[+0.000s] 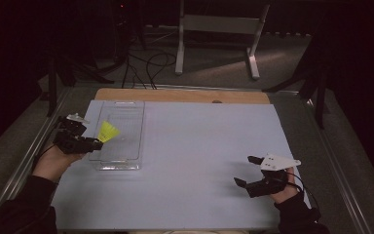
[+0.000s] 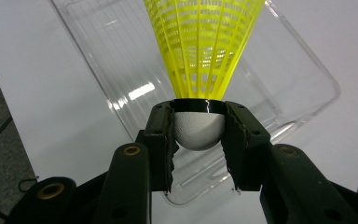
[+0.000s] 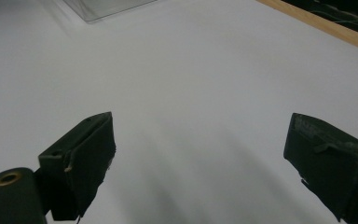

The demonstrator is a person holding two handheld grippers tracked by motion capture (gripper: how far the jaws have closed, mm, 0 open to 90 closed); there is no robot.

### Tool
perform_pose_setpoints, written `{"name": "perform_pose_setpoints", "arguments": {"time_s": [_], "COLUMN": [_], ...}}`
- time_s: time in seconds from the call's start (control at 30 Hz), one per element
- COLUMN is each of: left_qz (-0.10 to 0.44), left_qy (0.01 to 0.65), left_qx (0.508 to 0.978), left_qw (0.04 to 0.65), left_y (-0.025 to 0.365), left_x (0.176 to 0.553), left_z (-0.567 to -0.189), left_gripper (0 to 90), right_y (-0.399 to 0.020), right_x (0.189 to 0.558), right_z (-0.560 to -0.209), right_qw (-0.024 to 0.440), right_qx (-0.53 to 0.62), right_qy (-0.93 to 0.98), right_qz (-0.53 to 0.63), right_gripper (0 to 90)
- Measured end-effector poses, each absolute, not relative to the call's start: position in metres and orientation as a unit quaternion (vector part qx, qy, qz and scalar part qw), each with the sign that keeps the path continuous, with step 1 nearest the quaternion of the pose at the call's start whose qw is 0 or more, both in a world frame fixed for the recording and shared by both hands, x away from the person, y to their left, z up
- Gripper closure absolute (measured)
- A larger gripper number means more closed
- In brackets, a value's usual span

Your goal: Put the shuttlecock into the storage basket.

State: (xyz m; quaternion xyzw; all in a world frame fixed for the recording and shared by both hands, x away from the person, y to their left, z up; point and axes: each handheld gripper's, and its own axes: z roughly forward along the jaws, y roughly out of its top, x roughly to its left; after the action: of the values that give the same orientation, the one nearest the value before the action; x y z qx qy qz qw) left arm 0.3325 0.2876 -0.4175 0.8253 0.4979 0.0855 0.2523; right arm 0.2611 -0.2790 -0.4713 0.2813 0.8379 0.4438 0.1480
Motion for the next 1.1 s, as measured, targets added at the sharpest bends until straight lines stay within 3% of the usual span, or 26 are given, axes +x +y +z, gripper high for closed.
{"name": "perform_pose_setpoints", "arguments": {"time_s": [1.1], "left_qz": [0.040], "left_qy": [0.510], "left_qx": [0.830], "left_qw": [0.222], "left_y": [0.285], "left_x": [0.343], "left_z": [-0.452], "left_gripper": [63.9], "right_y": [-0.279], "right_x": [0.262], "right_z": [-0.476], "right_qw": [0.135], "right_qx": [0.278], "right_qy": [0.841], "right_qz": [0.443], "right_gripper": [8.7]}}
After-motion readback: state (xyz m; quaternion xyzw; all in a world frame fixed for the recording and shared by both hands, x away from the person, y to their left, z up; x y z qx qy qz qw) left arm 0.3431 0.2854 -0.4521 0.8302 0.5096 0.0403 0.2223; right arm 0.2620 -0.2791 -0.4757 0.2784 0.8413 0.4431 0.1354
